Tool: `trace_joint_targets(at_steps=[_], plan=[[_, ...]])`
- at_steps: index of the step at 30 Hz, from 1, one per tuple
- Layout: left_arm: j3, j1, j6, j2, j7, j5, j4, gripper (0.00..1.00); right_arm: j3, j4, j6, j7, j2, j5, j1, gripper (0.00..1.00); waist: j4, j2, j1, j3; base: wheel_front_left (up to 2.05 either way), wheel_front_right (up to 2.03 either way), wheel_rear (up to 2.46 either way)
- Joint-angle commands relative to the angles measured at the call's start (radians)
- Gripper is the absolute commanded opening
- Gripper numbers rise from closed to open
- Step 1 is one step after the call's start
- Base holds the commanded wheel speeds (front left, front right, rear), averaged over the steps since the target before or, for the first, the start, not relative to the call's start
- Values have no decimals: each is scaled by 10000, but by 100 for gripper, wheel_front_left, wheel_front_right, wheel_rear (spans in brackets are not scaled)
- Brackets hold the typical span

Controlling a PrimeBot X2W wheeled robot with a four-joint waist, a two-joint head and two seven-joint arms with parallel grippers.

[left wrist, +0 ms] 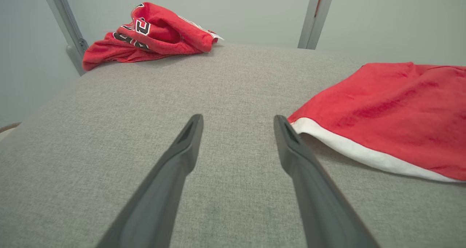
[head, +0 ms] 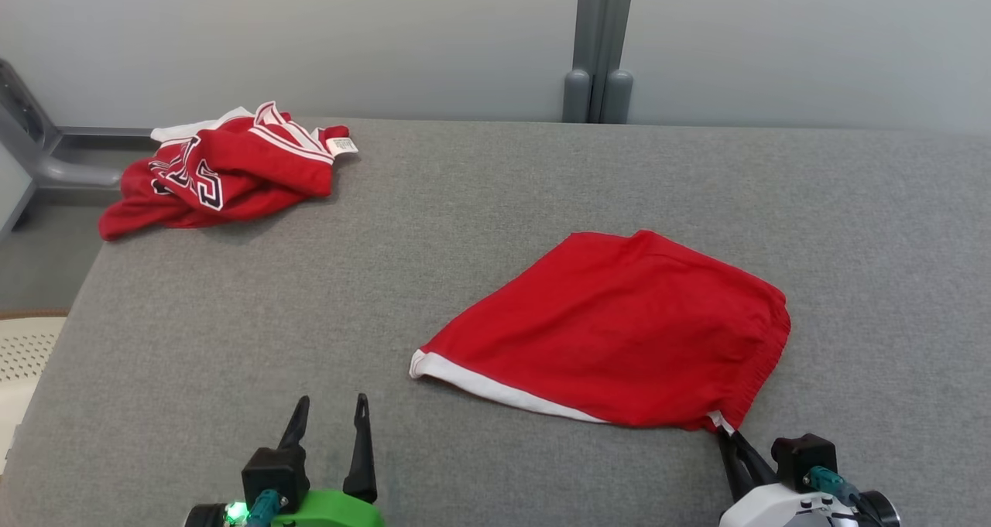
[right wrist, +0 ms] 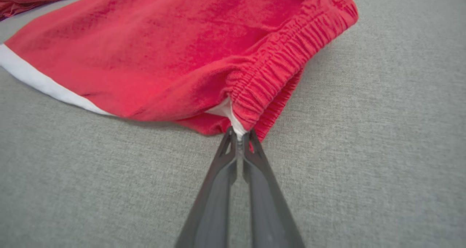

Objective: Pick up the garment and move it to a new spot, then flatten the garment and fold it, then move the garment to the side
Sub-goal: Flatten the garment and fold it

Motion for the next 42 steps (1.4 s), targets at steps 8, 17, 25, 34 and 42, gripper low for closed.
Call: trace_joint_targets(at_steps=[8,17,25,34,42], plan=[[-375,-956,-876,1,10,-758,1320,100,-23,-28,-7,-32,-33,-325,-381,0,-483,-1,0,211,0,0,0],[-1293,-2495,-1148,9,172,-1048,3550,100,-236,-205,-7,-31,-32,-483,-612,0,-857,-1,0,579,0,0,0],[-1931,-3304,-872,5,66,-1388,4729,100,-124,-266,-7,-31,-30,-334,-710,0,-862,-1,0,795,0,0,0],[-2535,-3843,-627,6,-8,-1950,5245,85,48,-248,-7,-32,-30,-241,-839,0,-850,-1,0,960,0,0,0],[-3035,-4014,-638,5,-5,-2202,5432,34,147,-209,-7,-30,-32,-201,-951,0,-1055,-1,0,979,0,0,0]])
